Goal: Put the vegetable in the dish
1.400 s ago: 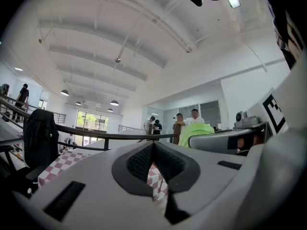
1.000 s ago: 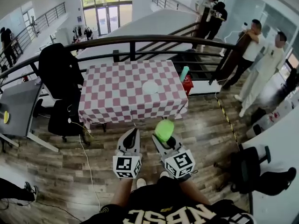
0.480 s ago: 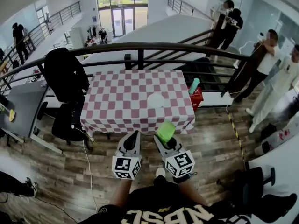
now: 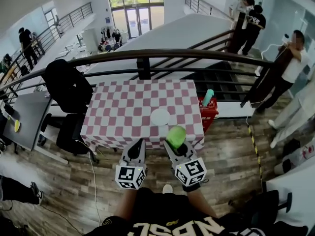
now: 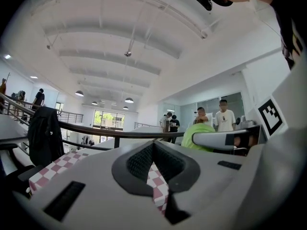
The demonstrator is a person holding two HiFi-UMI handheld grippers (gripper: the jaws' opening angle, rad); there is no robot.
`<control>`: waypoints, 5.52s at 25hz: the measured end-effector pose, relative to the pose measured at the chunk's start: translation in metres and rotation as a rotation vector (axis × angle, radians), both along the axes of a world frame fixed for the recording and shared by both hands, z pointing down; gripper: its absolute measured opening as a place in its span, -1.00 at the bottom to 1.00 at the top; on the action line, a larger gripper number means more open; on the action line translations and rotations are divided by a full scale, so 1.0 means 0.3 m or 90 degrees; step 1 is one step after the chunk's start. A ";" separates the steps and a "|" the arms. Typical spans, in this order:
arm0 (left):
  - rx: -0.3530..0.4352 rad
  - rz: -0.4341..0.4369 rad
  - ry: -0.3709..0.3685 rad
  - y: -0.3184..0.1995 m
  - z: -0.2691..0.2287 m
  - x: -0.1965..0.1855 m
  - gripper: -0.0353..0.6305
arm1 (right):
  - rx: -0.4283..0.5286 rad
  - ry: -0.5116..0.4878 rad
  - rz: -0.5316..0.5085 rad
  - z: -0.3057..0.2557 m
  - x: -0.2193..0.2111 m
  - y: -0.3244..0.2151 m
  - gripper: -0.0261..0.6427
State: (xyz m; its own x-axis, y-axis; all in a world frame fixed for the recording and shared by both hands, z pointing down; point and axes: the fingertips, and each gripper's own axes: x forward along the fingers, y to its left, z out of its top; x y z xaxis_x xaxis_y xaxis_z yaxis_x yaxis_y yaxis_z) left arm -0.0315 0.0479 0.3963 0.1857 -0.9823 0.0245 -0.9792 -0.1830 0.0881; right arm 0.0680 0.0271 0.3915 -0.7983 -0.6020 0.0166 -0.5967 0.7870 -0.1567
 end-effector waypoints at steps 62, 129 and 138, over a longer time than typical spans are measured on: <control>-0.295 0.681 -0.211 -0.885 0.774 0.007 0.14 | -0.474 -0.292 -0.284 0.714 -0.202 -0.903 -0.55; -0.261 0.349 -0.132 -1.339 0.670 -0.084 0.55 | -0.201 -0.019 0.088 0.609 -0.047 -1.286 -0.26; -0.062 0.197 -0.107 -1.539 0.158 -0.251 0.23 | -0.027 0.053 0.174 0.179 -0.156 -1.479 -0.27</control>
State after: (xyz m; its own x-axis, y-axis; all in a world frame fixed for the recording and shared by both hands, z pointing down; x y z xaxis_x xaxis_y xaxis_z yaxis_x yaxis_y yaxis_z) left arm -0.1069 -0.4137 0.4438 0.4589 -0.8719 0.1707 -0.8812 -0.4713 -0.0382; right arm 0.0213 -0.4166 0.4452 -0.6020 -0.7916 0.1051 -0.7975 0.5895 -0.1283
